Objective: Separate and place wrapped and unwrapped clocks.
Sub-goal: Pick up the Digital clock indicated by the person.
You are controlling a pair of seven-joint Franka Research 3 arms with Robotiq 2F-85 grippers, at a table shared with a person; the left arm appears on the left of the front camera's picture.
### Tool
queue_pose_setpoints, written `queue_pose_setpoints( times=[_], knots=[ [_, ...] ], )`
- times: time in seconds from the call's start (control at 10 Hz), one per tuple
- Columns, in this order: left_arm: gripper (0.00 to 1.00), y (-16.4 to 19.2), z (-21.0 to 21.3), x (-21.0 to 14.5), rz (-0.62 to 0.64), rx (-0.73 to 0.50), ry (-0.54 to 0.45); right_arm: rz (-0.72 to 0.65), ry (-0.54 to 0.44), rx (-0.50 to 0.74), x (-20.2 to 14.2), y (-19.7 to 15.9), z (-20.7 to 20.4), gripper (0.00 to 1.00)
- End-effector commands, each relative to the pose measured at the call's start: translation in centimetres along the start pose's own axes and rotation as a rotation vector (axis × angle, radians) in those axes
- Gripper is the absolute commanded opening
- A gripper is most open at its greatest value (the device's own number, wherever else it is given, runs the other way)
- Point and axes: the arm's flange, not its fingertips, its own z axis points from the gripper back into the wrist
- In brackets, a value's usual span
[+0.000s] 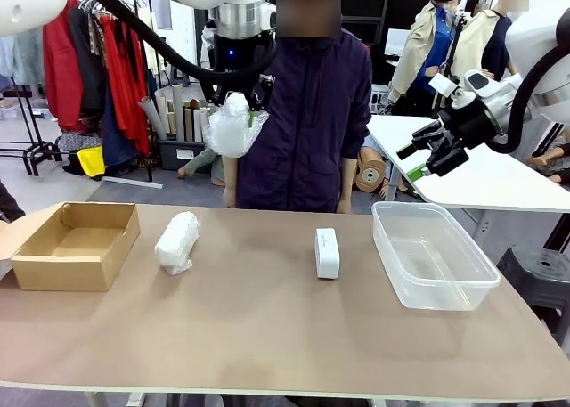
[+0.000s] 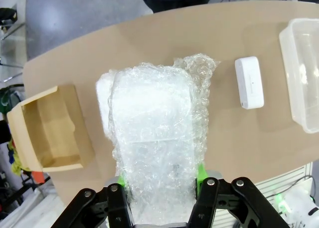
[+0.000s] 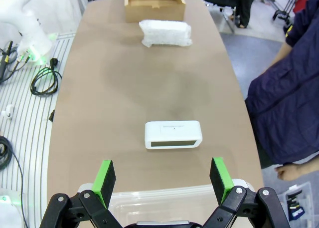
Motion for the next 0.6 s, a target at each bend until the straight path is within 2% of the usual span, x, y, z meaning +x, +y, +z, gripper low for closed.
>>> queue_pose_setpoints(
  times=[0.0,0.5],
  knots=[
    [0.0,0.28,-0.02,0.04,0.004,0.0,-0.006,0.002,-0.006,-0.001,0.15,0.1,0.08,1.0],
    [0.0,0.28,-0.02,0.04,0.004,0.0,-0.006,0.002,-0.006,-0.001,0.15,0.1,0.08,1.0]
  ],
)
